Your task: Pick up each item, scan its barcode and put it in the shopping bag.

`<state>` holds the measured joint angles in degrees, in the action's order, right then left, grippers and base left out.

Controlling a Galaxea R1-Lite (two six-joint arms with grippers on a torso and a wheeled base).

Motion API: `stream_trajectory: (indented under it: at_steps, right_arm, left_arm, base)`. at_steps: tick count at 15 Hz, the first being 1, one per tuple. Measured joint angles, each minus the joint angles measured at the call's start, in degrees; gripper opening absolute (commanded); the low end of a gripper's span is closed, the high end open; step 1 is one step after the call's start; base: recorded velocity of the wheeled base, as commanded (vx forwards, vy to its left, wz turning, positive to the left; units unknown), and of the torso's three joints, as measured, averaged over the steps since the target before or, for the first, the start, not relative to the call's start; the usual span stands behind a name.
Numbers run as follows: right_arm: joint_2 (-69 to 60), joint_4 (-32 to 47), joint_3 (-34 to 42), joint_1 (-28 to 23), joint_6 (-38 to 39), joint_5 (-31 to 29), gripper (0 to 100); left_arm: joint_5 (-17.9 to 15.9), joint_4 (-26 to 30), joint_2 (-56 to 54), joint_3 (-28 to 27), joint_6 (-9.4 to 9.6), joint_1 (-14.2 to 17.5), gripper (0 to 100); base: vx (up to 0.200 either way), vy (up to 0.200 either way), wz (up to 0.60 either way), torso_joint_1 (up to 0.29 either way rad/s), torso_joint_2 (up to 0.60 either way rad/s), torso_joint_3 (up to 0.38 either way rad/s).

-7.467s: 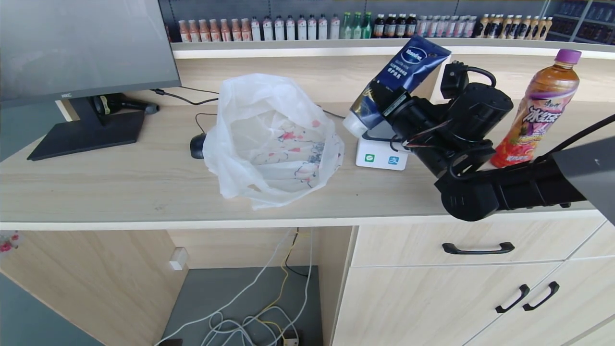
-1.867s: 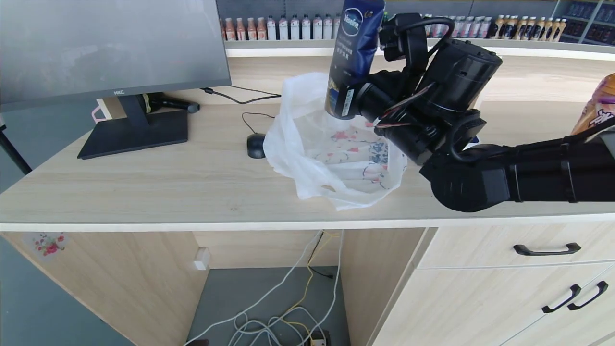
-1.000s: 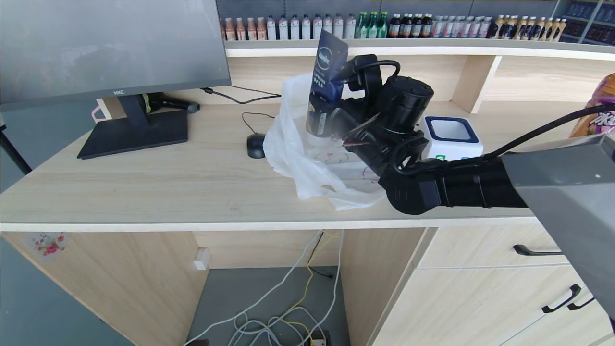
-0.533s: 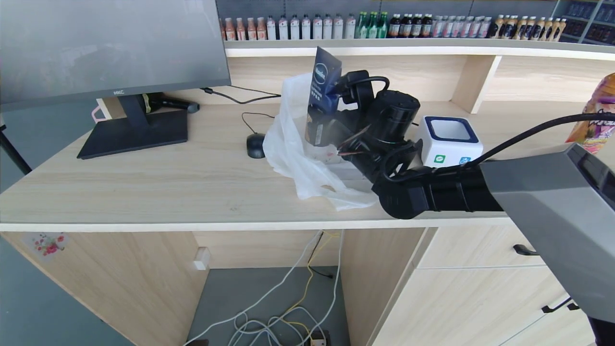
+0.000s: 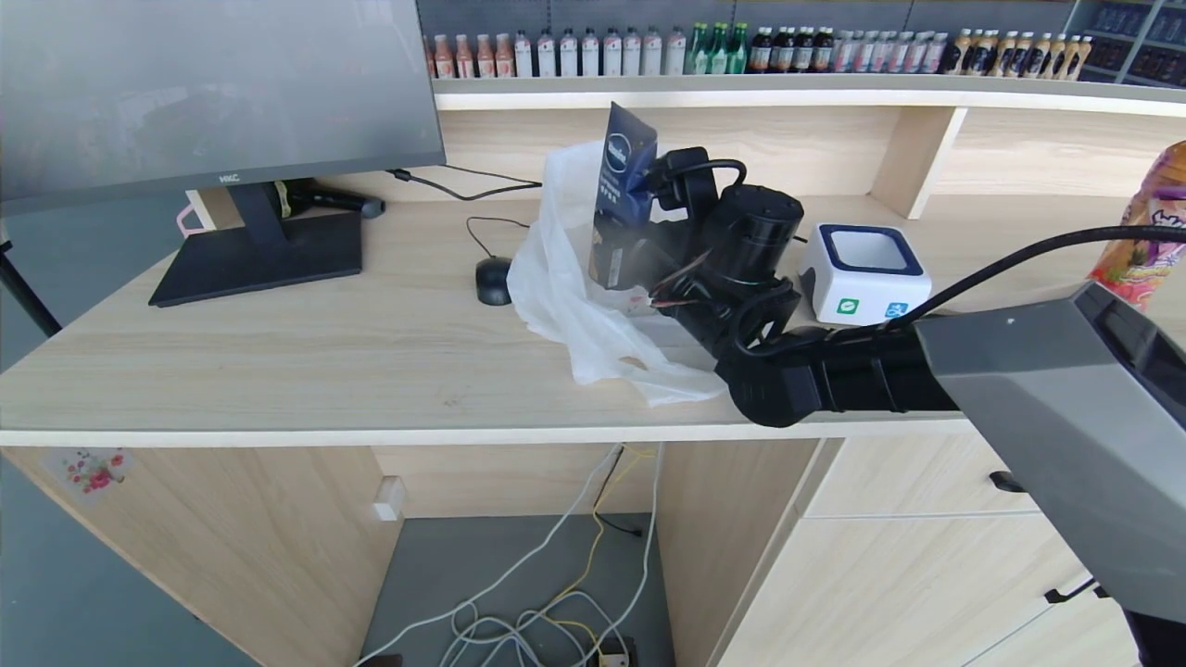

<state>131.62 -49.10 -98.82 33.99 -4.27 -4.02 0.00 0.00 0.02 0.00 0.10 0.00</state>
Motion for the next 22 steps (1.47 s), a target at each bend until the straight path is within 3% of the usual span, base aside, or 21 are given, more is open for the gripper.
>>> stream_trajectory:
  at_steps: [16,17,22]
  right_arm:
    - [1.3,0.1,0.3,0.0,0.0,0.0,0]
    - [1.4,0.2,0.2,0.0,0.0,0.0,100]
    - [1.8,0.5,0.1,0.0,0.0,-0.3,100]
  left_arm:
    - [0.0,0.0,0.0,0.0,-0.02,0.0,0]
    - [0.0,0.0,0.0,0.0,0.00,0.0,0]
    - [0.0,0.0,0.0,0.0,0.00,0.0,0]
  base:
    - [0.000,0.000,0.00,0.000,0.00,0.000]
    - [0.000,0.000,0.00,0.000,0.00,0.000]
    - [0.000,0.000,0.00,0.000,0.00,0.000]
